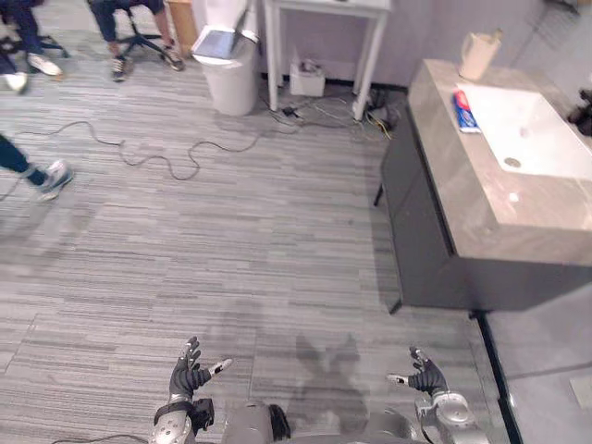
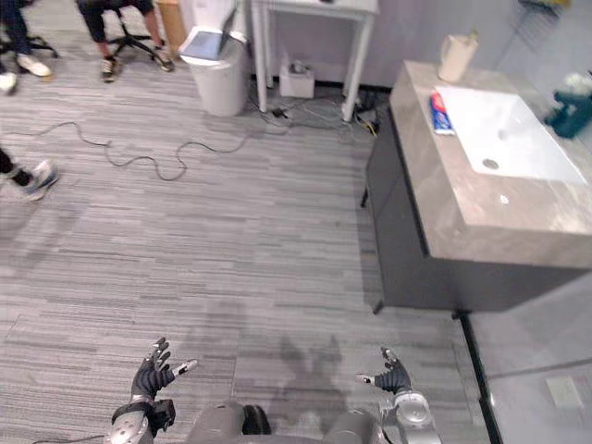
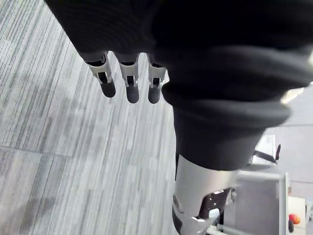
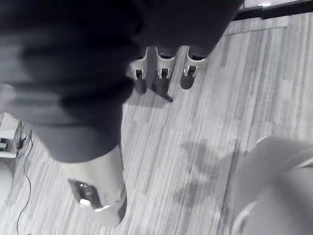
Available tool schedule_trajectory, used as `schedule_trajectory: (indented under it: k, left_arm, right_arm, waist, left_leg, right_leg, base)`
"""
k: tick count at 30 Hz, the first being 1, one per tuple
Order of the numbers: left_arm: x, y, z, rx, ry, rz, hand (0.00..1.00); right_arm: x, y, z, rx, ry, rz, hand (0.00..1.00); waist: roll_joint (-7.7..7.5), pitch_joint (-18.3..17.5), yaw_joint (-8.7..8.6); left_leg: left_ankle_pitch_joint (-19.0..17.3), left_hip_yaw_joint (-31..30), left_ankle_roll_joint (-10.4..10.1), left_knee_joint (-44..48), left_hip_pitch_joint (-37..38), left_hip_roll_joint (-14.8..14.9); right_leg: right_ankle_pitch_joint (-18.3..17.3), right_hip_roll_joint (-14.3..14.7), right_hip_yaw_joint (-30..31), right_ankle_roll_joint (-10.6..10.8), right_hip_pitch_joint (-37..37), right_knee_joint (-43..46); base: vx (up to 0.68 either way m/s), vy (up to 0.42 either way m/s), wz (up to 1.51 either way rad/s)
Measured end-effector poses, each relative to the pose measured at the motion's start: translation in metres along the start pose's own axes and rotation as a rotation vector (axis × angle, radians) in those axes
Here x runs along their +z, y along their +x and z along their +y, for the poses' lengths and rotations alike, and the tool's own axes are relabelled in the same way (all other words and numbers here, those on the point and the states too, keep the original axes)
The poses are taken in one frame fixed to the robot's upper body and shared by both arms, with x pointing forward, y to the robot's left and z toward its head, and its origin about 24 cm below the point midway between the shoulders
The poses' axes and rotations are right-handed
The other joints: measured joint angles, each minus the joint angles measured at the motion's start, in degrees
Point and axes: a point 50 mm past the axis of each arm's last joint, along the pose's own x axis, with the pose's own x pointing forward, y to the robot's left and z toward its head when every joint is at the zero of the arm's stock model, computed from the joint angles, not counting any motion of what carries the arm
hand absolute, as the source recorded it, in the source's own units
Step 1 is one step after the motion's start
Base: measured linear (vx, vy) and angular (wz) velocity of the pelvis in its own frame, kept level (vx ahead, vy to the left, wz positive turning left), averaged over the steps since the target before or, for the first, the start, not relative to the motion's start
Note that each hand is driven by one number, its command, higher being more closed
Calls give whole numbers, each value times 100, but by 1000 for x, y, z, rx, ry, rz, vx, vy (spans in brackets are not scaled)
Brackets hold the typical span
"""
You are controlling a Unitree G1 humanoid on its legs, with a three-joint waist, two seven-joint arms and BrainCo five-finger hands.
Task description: Organize washtable
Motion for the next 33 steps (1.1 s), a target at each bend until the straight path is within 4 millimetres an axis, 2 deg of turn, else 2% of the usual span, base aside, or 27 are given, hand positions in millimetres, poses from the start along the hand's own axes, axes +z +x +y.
schedule_trajectory:
  k: [2, 3, 4, 5, 7, 8, 9, 10, 11, 12, 13, 14, 15, 17, 19, 20, 21, 22, 23, 24, 25, 26, 27, 29, 30, 31, 33]
  left_arm:
    - [1, 1, -5, -14, -4, -4, 0]
    - [4, 3, -9, -25, -6, -13, 0]
    - [7, 5, -10, -28, -5, -23, 0]
    - [9, 6, -10, -28, -4, -29, 0]
    - [13, 9, -12, -40, 5, -43, 0]
    - [16, 11, -16, -55, 9, -52, 0]
    - [14, 9, -19, -59, -1, -45, 0]
    - [14, 8, -19, -60, -3, -48, 0]
    - [14, 7, -22, -63, -13, -50, 0]
    - [17, 7, -24, -67, -24, -60, 0]
    - [19, 7, -26, -70, -30, -67, 0]
    - [23, 9, -29, -77, -40, -84, 0]
    - [33, 14, -33, -88, -43, -118, 0]
    - [41, 16, -34, -99, -45, -149, 0]
    - [45, 16, -35, -110, -48, -172, 0]
    - [45, 16, -34, -108, -50, -170, 0]
    - [45, 16, -35, -108, -53, -170, 0]
    - [43, 15, -36, -108, -56, -162, 0]
    - [36, 11, -38, -107, -73, -139, 0]
    - [30, 11, -33, -88, -66, -113, 0]
    - [34, 9, -34, -90, -73, -133, 0]
    - [36, 7, -34, -89, -75, -144, 0]
    - [33, 4, -33, -90, -72, -141, 0]
    - [35, 2, -30, -88, -64, -148, 0]
    - [35, 2, -28, -87, -55, -150, 0]
    - [36, 2, -28, -90, -47, -153, 0]
    - [35, 2, -27, -102, -23, -153, 0]
  right_arm:
    - [0, 0, -1, -8, 15, 1, 0]
    - [-4, -2, -2, -11, 28, 12, 0]
    - [-9, -4, 0, -10, 40, 25, 0]
    - [-10, -5, 1, -8, 46, 30, 0]
    - [-15, -7, 4, -12, 71, 44, 0]
    - [-16, -10, 3, -16, 75, 38, 0]
    - [-16, -12, 0, -24, 75, 26, 0]
    - [-14, -13, 0, -26, 75, 15, 0]
    - [-9, -13, 1, -24, 74, -11, 0]
    - [4, -12, 1, -20, 73, -67, 0]
    - [10, -12, 1, -19, 76, -95, 0]
    - [20, -10, 2, -21, 91, -133, 0]
    - [24, -9, 5, -27, 119, -141, 0]
    - [24, -10, 10, -23, 150, -143, 0]
    - [29, -11, 10, -25, 172, -168, 0]
    - [32, -11, 9, -26, 179, -184, 0]
    - [35, -11, 9, -27, 185, -194, 0]
    - [37, -11, 6, -33, 181, -200, 0]
    - [36, -11, 4, -39, 180, -201, 0]
    - [32, -13, 17, -14, 211, -183, 0]
    - [29, -18, 20, -4, 212, -187, 0]
    - [29, -19, 22, 3, 209, -190, 0]
    - [33, -19, 23, 10, 202, -206, 0]
    - [38, -20, 27, 25, 193, -235, 0]
    - [39, -20, 30, 37, 200, -240, 0]
    - [38, -20, 32, 45, 205, -236, 0]
    - [33, -22, 37, 60, 197, -217, 0]
  waist:
    - [94, 87, -54]
    - [198, 188, -99]
    - [138, 199, -156]
    - [89, 209, -187]
    - [-3, 218, -207]
    - [22, 212, -204]
    - [152, 148, -250]
    - [207, 139, -266]
    - [415, 170, -279]
    - [550, 162, -252]
    - [568, 170, -220]
    - [551, 211, -162]
    - [444, 305, -176]
    - [264, 374, -146]
    - [164, 385, 5]
    - [148, 408, 131]
    - [198, 402, 164]
    - [262, 407, 162]
    - [349, 416, 228]
    - [60, 403, 274]
    - [-39, 326, 310]
    - [-74, 307, 320]
    - [-96, 290, 310]
    - [-116, 272, 338]
    - [-115, 273, 340]
    - [-125, 271, 327]
    - [-81, 281, 167]
  left_leg:
    - [28, -222, -88, -209, 219, -1]
    - [10, -384, -152, -316, 369, 9]
    - [29, -550, -173, -461, 538, -82]
    - [14, -641, -200, -542, 637, -146]
    - [-154, -850, -418, -754, 982, -245]
    - [-335, -999, -619, -847, 1198, -198]
    - [-480, -1125, -916, -829, 1487, 21]
    - [-473, -1106, -964, -575, 1490, 169]
    - [-412, -1021, -1119, 578, 1125, 588]
    - [186, -932, -1275, 1894, 616, 1013]
    - [729, -913, -1167, 2483, 374, 1147]
    - [843, -898, -1053, 3323, -20, 1379]
    - [529, -819, -924, 3707, -298, 1433]
    - [310, -768, -716, 3608, -570, 1362]
    - [253, -756, -619, 2969, -1191, 1238]
    - [262, -889, -631, 2380, -1582, 1123]
    - [389, -1379, -750, 1556, -1925, 939]
    - [604, -1735, -942, 939, -1948, 812]
    - [1666, -2057, -1065, 251, -1783, 784]
    - [1406, -1767, -891, 305, -1540, 552]
    - [1102, -1580, -839, 552, -1509, 521]
    - [925, -1446, -799, 712, -1466, 550]
    - [680, -1132, -644, 911, -1295, 646]
    - [404, -604, -552, 884, -931, 837]
    - [294, -263, -529, 748, -622, 940]
    - [227, -93, -528, 656, -425, 966]
    - [25, 557, -670, 371, 376, 1079]
  right_leg:
    - [317, 365, -27, 188, -220, -1083]
    - [749, 589, 33, 314, -242, -1961]
    - [1142, 636, 204, 461, -310, -2641]
    - [1284, 622, 300, 495, -354, -2803]
    - [1392, 585, 606, 387, -491, -2749]
    - [1504, 607, 723, 142, -609, -2199]
    - [1575, 730, 629, -7, -559, -1732]
    - [1637, 791, 558, -100, -460, -1602]
    - [1487, 1037, 459, -301, -313, -1366]
    - [1299, 1280, 448, -390, -99, -1460]
    - [1245, 1381, 518, -419, 44, -1571]
    - [1222, 1533, 681, -448, 394, -1842]
    - [1180, 1581, 838, -507, 903, -2131]
    - [1133, 1540, 1063, -519, 1530, -2500]
    - [941, 1443, 1409, -366, 1987, -2730]
    - [728, 1367, 1675, -150, 2098, -2741]
    - [490, 1276, 1887, 121, 2153, -2680]
    - [353, 1255, 2006, 262, 2179, -2596]
    - [113, 1254, 2231, 476, 2196, -2401]
    - [7, 958, 2471, 555, 2245, -2223]
    - [36, 821, 2620, 577, 2165, -2059]
    - [49, 810, 2708, 602, 2146, -1970]
    - [76, 750, 2825, 619, 2151, -1805]
    - [312, 668, 2726, 824, 1814, -1231]
    - [541, 544, 2437, 1063, 1403, -521]
    - [590, 429, 2217, 1030, 1188, -79]
    - [369, 173, 1288, 634, 713, 860]
  base:
    - [324, 52, 61]
    - [399, 43, 76]
    - [415, 26, 84]
    - [472, -34, 87]
    - [512, -112, 67]
    - [718, -215, 67]
    - [662, -202, 66]
    - [815, -255, 36]
    - [717, -180, -13]
    - [718, -171, -43]
    - [721, -117, -77]
    - [678, -74, -70]
    - [652, -46, -58]
    - [603, 15, -45]
    - [582, 129, -82]
    - [576, 299, -93]
    - [567, 351, -92]
    - [354, 297, -94]
    - [340, 321, -91]
    - [431, 351, -93]
    - [496, 387, -74]
    - [473, 325, -89]
    - [413, 303, -128]
    - [299, 206, -148]
    - [201, 126, -130]
    - [240, 117, -148]
    - [251, 39, -124]
